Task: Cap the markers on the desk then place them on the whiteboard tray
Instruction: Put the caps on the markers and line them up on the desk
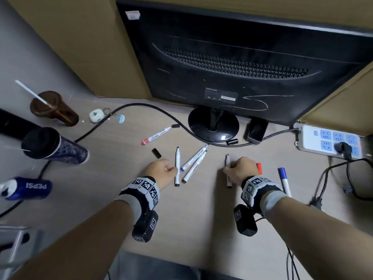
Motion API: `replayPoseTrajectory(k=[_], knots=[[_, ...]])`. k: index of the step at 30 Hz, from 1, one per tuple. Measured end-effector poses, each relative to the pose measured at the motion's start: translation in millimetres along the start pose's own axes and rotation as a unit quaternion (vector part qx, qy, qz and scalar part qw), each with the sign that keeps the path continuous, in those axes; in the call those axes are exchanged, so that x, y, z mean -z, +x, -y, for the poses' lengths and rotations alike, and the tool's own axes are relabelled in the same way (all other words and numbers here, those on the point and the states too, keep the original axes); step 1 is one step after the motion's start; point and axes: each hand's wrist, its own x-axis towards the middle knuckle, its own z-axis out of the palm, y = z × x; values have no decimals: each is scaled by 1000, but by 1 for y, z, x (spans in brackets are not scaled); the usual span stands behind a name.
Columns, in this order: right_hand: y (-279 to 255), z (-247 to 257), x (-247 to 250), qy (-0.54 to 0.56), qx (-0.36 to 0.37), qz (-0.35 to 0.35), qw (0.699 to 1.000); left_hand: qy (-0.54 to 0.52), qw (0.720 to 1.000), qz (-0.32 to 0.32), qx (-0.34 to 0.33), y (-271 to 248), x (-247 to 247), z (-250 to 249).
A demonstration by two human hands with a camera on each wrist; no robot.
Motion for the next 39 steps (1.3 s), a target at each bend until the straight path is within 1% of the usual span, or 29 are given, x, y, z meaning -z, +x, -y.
replayPoseTrajectory(k=[2, 6, 8, 10, 13, 15, 17, 20, 24, 28, 33, 36, 39], knots=[[-1, 2, 2, 36, -8, 8, 999, 1, 1000, -2, -4, 7, 5, -3], [-2, 4, 9, 63, -5, -14, 998, 2, 1000, 11, -28, 20, 13, -20], [-2, 3, 13, 99, 6, -1, 995, 5, 999, 12, -40, 26, 16, -29], [-5, 4, 16, 158, 30, 21, 987, 5, 999, -4, -49, 33, 22, -40], [-9, 9, 20, 180, 70, 25, 981, 11, 996, -65, -64, 50, 33, -53], [-8, 14, 17, 239, 61, 43, 968, 31, 990, -111, -81, 66, 38, -60], [-3, 20, 13, 313, 46, 50, 947, 62, 983, -138, -100, 83, 40, -64], [3, 29, 9, 366, 42, 43, 929, 123, 974, -157, -107, 107, 37, -65], [5, 42, 7, 429, 45, 69, 900, 164, 969, -166, -86, 134, 32, -62], [12, 50, 3, 448, 49, 73, 890, 181, 967, -155, -87, 153, 29, -55], [17, 56, 2, 450, 51, 83, 888, 163, 974, -130, -90, 159, 31, -53], [17, 60, 4, 435, 68, 92, 893, 146, 974, -122, -122, 156, 36, -53], [16, 62, 9, 410, 87, 83, 904, 140, 972, -111, -154, 143, 43, -57]])
